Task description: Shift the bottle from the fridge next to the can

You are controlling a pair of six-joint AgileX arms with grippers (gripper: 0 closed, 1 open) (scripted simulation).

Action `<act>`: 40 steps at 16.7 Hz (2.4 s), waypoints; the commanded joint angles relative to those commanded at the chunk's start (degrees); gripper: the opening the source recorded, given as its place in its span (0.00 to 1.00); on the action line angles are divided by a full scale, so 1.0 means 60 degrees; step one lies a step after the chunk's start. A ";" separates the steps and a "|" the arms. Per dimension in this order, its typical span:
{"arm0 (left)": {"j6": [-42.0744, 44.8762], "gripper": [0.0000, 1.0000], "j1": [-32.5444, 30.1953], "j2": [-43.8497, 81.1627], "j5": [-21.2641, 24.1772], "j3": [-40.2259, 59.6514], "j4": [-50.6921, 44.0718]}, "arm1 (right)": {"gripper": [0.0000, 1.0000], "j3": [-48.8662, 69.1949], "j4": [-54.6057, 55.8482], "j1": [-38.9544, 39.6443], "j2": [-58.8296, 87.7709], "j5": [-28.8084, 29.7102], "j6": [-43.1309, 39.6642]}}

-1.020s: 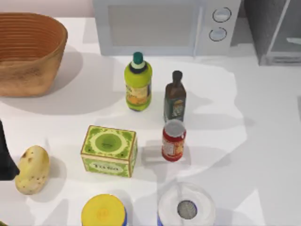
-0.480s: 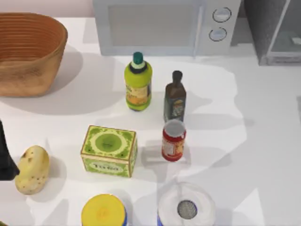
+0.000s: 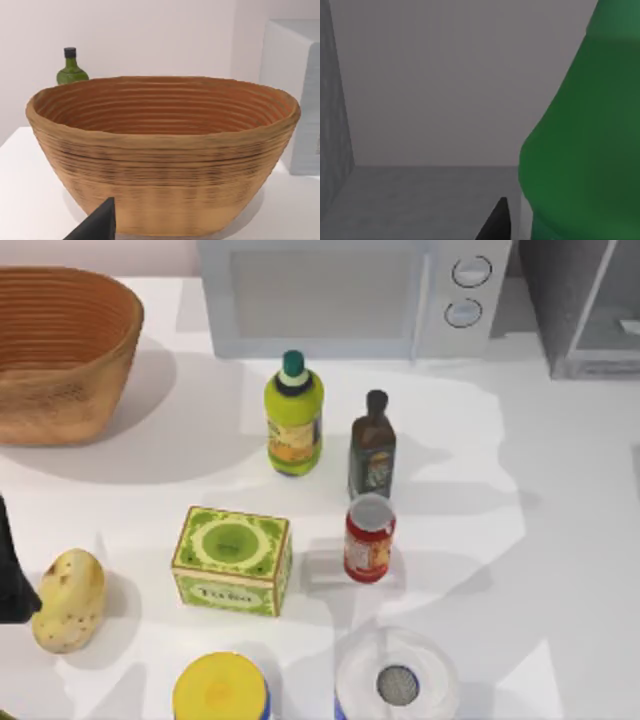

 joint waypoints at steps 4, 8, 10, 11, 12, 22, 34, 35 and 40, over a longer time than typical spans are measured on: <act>0.0000 1.00 0.0000 0.0000 0.0000 0.0000 0.0000 | 0.00 0.0123 -0.0605 -0.0003 -0.0473 -0.0003 0.0010; 0.0000 1.00 0.0000 0.0000 0.0000 0.0000 0.0000 | 0.00 0.0300 -0.1427 -0.0001 -0.1122 -0.0014 0.0013; 0.0000 1.00 0.0000 0.0000 0.0000 0.0000 0.0000 | 0.00 0.0309 -0.1459 -0.0001 -0.1152 -0.0015 0.0012; 0.0000 1.00 0.0000 0.0000 0.0000 0.0000 0.0000 | 0.00 0.0309 -0.1459 -0.0001 -0.1152 -0.0015 0.0012; 0.0000 1.00 0.0000 0.0000 0.0000 0.0000 0.0000 | 0.00 0.0276 -0.1436 0.0000 -0.1113 -0.0019 0.0027; 0.0000 1.00 0.0000 0.0000 0.0000 0.0000 0.0000 | 0.00 -0.3844 0.0008 -0.0436 -0.3617 -0.0508 0.0063; 0.0000 1.00 0.0000 0.0000 0.0000 0.0000 0.0000 | 0.00 -0.5870 0.0900 -0.0523 -0.4904 -0.0637 0.0081; 0.0000 1.00 0.0000 0.0000 0.0000 0.0000 0.0000 | 0.00 -0.5968 0.1039 -0.0309 -0.4872 -0.0419 0.0103; 0.0000 1.00 0.0000 0.0000 0.0000 0.0000 0.0000 | 0.00 -0.7128 0.2156 0.2179 -0.4709 0.1949 0.0287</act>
